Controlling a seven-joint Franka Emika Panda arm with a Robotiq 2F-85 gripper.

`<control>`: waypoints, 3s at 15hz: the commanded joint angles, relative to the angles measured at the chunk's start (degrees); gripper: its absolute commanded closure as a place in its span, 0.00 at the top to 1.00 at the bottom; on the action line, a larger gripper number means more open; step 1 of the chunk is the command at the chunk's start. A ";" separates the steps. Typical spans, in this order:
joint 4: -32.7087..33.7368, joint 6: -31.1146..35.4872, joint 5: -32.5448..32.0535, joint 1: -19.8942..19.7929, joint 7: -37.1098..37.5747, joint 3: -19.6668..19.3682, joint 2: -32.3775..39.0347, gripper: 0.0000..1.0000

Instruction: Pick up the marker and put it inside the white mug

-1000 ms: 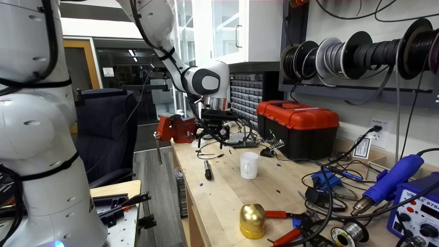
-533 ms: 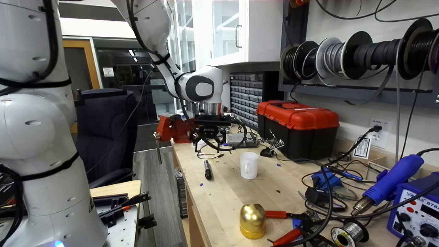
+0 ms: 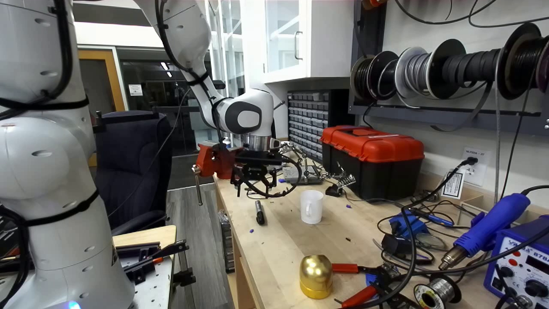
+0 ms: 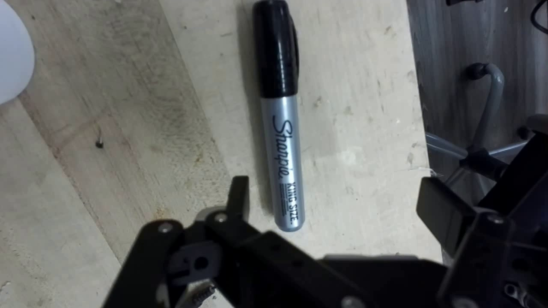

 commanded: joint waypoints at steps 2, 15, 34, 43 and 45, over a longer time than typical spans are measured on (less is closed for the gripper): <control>-3.28 5.55 1.08 0.43 0.71 0.37 0.20 1.00; -2.17 11.35 -0.82 -1.12 0.47 0.89 6.60 0.47; 11.17 0.25 -9.25 -0.67 12.97 -2.63 5.03 0.06; 20.99 0.80 -9.95 -2.96 19.64 -5.99 6.07 0.06; 22.95 0.94 -9.66 -3.81 21.32 -6.78 6.08 0.06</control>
